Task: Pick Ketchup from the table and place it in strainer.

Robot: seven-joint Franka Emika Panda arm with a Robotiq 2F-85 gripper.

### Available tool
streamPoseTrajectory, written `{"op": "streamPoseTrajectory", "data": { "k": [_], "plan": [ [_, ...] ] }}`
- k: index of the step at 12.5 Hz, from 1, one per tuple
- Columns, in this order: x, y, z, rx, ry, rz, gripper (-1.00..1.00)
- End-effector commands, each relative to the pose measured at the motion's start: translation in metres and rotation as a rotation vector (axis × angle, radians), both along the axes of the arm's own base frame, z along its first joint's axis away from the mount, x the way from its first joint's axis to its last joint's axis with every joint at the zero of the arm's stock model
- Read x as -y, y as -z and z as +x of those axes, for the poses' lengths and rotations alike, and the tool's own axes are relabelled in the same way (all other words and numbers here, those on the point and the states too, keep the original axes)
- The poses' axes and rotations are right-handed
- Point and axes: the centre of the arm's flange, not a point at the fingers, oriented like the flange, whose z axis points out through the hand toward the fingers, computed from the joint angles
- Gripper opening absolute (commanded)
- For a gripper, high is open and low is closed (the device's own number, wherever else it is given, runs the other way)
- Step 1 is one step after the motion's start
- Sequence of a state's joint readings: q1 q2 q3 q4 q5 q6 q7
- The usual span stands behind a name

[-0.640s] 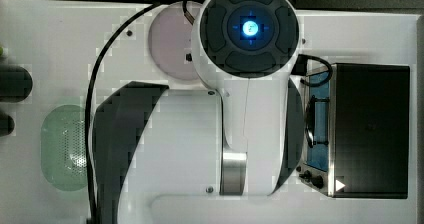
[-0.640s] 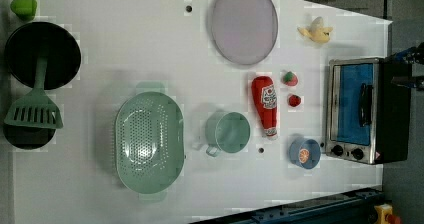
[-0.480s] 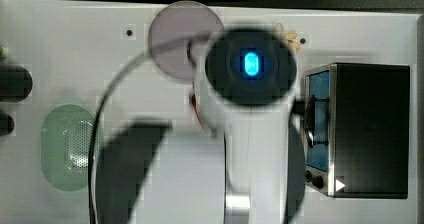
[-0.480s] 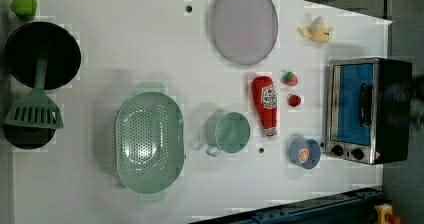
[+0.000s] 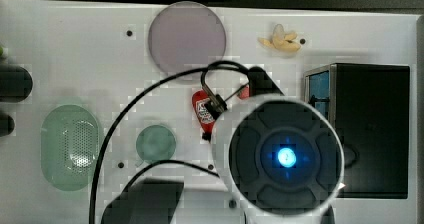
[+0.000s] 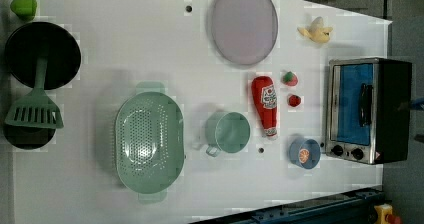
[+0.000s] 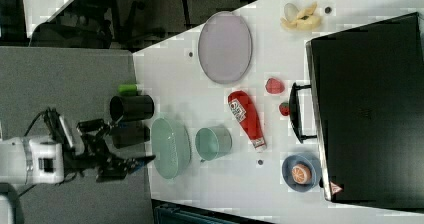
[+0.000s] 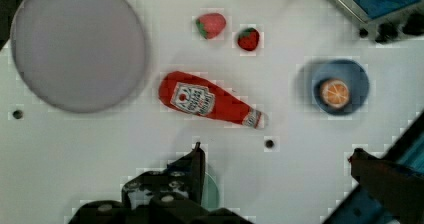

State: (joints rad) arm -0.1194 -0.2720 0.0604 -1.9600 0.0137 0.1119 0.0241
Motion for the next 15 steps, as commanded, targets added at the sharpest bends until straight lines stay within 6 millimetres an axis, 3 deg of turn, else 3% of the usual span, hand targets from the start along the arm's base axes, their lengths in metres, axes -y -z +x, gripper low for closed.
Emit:
{"op": "streamPoseTrajectory", "data": {
  "k": [1, 5, 9, 15],
  "plan": [
    [-0.012, 0.082, 0.028, -0.096, -0.27, 0.033, 1.0],
    [-0.013, 0.157, 0.044, -0.097, -0.696, 0.065, 1.0],
    [-0.015, 0.233, 0.054, -0.053, -0.98, 0.067, 1.0],
    [-0.032, 0.335, 0.048, -0.002, -1.059, 0.04, 1.0]
  ]
}}
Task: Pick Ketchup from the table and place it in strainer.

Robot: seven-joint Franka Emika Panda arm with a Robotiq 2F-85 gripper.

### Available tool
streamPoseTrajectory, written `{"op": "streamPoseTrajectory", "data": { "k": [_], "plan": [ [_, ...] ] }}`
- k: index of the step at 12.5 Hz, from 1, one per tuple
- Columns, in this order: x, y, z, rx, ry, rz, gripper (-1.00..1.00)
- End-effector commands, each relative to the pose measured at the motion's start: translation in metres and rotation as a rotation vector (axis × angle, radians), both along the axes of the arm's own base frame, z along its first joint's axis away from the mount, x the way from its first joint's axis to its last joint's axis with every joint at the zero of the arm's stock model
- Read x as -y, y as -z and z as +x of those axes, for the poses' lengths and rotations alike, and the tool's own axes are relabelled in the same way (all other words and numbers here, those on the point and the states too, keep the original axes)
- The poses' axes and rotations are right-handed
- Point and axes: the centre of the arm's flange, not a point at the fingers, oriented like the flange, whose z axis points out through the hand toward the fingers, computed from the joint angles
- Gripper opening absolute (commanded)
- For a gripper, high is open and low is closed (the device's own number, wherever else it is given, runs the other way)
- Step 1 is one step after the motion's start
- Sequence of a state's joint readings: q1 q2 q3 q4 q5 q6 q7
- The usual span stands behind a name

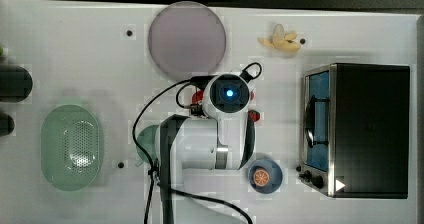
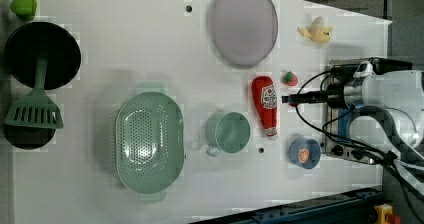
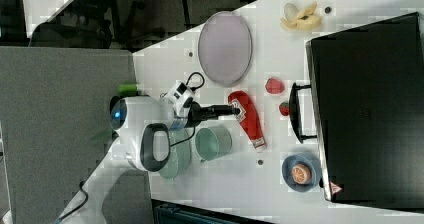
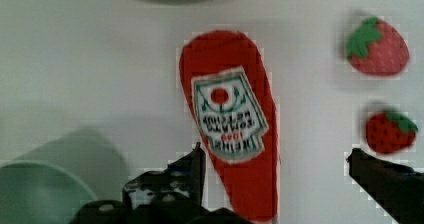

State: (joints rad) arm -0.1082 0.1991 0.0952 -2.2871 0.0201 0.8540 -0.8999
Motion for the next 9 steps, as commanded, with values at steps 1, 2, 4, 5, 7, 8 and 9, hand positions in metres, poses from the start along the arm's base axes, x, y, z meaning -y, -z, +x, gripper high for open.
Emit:
{"op": "streamPoseTrajectory", "data": {
  "k": [1, 2, 4, 5, 7, 8, 9],
  "plan": [
    [-0.015, 0.021, -0.006, 0.044, -0.102, -0.001, 1.0],
    [-0.015, 0.036, -0.009, 0.042, -0.1, 0.001, 1.0],
    [-0.012, 0.063, -0.015, 0.036, -0.092, 0.004, 1.0],
    [-0.012, 0.074, -0.018, 0.04, -0.09, 0.005, 1.0],
    [-0.012, 0.092, -0.02, 0.057, -0.089, 0.008, 1.0],
    [-0.013, 0.098, -0.021, 0.062, -0.089, 0.009, 0.93],
    [-0.014, 0.1, -0.022, 0.059, -0.09, 0.01, 0.69]
  ]
}}
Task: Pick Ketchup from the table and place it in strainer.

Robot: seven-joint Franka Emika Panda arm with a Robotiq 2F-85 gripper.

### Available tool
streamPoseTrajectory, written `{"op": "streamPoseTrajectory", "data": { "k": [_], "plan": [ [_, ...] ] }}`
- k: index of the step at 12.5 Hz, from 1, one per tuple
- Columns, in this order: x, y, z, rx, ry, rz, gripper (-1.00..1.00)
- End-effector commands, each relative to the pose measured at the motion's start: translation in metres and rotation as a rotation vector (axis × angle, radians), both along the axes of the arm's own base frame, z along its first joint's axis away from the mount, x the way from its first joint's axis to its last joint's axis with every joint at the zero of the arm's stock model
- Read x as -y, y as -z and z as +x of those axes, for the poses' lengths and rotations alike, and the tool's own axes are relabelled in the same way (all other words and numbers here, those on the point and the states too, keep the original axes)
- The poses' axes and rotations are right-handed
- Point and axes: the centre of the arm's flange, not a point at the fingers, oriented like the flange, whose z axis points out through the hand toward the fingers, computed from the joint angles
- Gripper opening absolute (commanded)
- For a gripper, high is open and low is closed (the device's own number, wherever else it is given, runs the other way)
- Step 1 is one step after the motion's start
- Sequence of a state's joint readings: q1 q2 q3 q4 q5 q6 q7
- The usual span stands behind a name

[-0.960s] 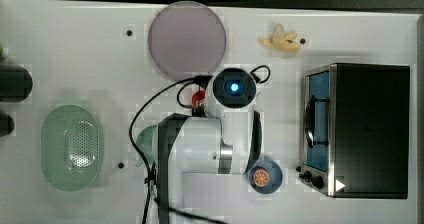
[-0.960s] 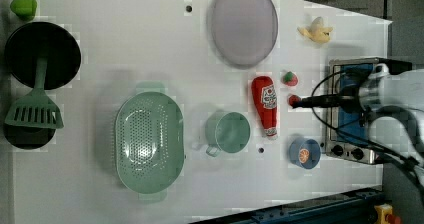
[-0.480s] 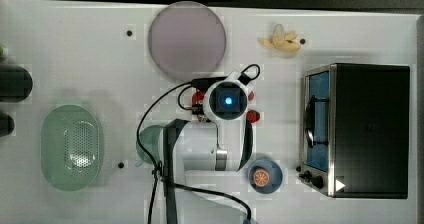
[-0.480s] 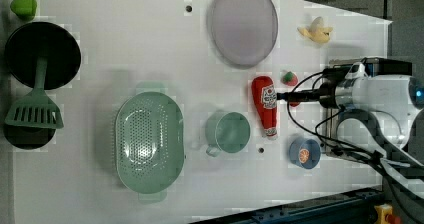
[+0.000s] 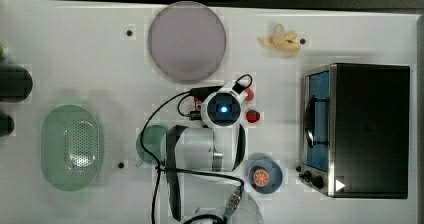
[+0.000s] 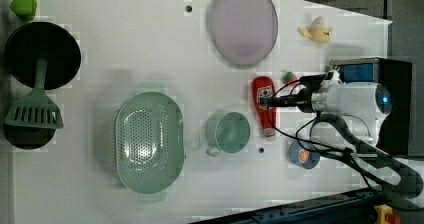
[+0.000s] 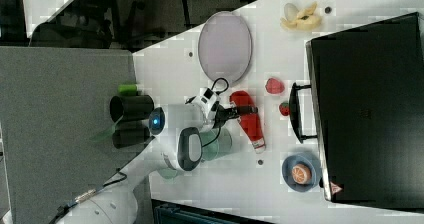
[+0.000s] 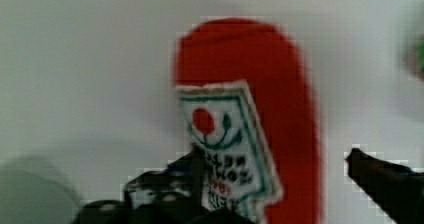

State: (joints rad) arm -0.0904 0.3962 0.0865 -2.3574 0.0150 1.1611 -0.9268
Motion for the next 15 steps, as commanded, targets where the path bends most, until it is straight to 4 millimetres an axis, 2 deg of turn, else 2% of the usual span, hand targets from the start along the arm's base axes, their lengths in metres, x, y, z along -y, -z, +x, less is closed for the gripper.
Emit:
{"op": "streamPoseTrajectory", "data": {
  "k": [1, 2, 4, 5, 7, 9, 12, 15],
  "plan": [
    [-0.007, 0.0, -0.004, 0.019, -0.054, 0.0, 0.43],
    [-0.008, -0.005, -0.001, 0.032, -0.056, 0.0, 0.21],
    [-0.007, -0.027, 0.006, 0.068, -0.044, -0.004, 0.16],
    [-0.006, -0.045, 0.009, 0.085, -0.04, -0.008, 0.16],
    [-0.007, -0.09, 0.011, 0.095, -0.045, -0.016, 0.16],
    [-0.015, -0.145, 0.009, 0.072, -0.063, -0.023, 0.16],
    [-0.041, -0.221, -0.001, -0.016, -0.035, -0.039, 0.16],
    [-0.089, -0.27, -0.004, -0.007, -0.017, -0.055, 0.16]
  ]
}}
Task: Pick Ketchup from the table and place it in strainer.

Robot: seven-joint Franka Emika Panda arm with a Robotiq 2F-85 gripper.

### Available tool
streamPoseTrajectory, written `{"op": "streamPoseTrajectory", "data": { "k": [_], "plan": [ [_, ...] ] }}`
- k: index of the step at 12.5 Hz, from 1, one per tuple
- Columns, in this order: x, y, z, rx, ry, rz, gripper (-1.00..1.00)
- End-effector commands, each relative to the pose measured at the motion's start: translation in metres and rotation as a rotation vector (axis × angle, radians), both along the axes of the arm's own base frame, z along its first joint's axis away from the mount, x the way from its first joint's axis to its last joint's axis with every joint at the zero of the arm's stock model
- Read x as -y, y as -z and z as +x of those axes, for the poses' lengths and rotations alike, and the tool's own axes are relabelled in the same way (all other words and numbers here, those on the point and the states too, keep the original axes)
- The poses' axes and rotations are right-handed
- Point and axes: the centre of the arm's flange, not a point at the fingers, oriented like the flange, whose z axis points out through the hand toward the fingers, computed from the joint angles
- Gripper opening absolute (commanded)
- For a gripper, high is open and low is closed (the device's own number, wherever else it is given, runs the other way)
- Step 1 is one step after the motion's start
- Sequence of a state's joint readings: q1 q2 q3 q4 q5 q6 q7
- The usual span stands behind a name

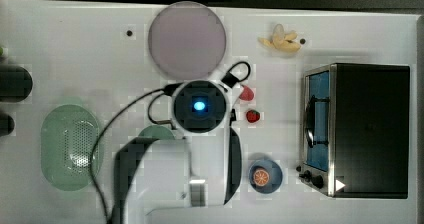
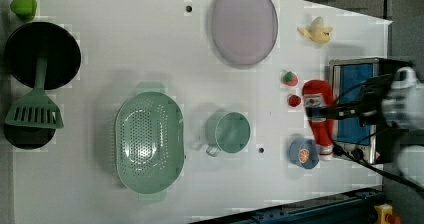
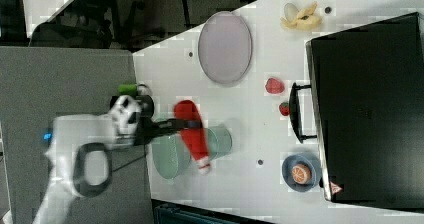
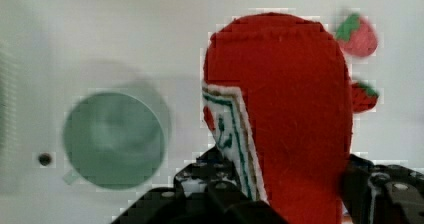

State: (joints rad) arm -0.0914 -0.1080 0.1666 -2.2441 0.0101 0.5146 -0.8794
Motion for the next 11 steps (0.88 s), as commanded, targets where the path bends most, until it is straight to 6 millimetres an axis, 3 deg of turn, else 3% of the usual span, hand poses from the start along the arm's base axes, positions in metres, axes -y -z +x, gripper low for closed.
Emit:
{"op": "streamPoseTrajectory", "data": {
  "k": [1, 5, 11],
  "plan": [
    [-0.07, -0.031, 0.004, 0.044, 0.028, -0.004, 0.16],
    [-0.16, -0.035, -0.014, 0.061, 0.127, 0.008, 0.16],
    [-0.292, 0.014, -0.055, 0.066, 0.247, 0.097, 0.16]
  ]
}}
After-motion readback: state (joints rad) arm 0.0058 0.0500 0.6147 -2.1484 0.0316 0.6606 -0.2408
